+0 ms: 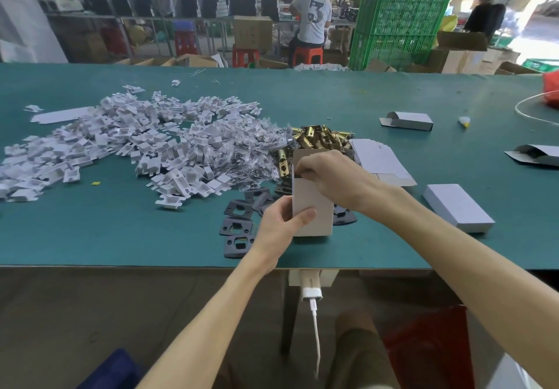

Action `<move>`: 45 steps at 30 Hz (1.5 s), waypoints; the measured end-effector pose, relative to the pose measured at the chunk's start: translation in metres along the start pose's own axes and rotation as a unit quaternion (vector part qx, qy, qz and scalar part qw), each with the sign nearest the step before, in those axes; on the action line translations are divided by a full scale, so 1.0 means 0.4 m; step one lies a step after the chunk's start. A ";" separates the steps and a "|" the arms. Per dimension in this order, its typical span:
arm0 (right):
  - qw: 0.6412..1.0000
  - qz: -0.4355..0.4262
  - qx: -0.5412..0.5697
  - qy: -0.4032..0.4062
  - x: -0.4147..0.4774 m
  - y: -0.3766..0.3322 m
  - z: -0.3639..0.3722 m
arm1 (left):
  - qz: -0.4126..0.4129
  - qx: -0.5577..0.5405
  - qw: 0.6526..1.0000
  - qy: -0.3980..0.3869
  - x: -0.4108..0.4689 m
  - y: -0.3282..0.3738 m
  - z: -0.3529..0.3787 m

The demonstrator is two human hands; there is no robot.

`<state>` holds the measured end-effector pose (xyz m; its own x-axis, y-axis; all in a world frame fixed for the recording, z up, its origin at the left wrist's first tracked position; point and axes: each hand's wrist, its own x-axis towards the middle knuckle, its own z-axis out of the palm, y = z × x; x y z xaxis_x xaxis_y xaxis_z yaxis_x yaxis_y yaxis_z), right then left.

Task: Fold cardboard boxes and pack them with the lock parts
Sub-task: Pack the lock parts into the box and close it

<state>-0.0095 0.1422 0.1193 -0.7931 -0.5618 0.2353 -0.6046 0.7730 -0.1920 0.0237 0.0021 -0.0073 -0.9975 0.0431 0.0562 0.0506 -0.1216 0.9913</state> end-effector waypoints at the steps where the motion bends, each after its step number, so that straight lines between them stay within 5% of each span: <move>1: 1.000 -0.003 -0.015 -0.007 -0.002 0.001 0.001 | -0.003 -0.003 1.000 0.000 0.000 0.001 0.001; 9: 1.000 -0.011 -0.026 0.006 -0.006 -0.003 0.013 | -0.012 -0.007 1.000 0.010 -0.005 0.008 0.006; 14: 0.994 -0.052 0.035 0.086 0.001 -0.019 0.030 | -0.048 -0.086 0.993 0.059 -0.002 0.011 0.002; 20: 0.964 0.030 0.176 0.196 0.028 -0.013 0.046 | -0.053 -0.169 0.978 0.112 0.004 0.022 -0.006; 27: 0.944 0.161 0.243 0.153 0.017 0.062 0.116 | -0.029 -0.153 0.980 0.127 0.005 0.013 -0.001; 38: 0.989 0.046 0.142 0.003 -0.012 0.062 0.232 | -0.020 -0.250 0.948 0.194 0.013 0.025 -0.001; 45: 0.993 0.079 0.091 0.016 0.003 0.056 0.252 | -0.026 -0.219 0.956 0.196 0.010 0.026 -0.002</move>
<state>-0.0314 0.1292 0.0192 -0.8783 -0.4252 0.2186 -0.4781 0.7830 -0.3979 0.0201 0.0003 0.0034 -0.9445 -0.3031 -0.1263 0.0594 -0.5359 0.8422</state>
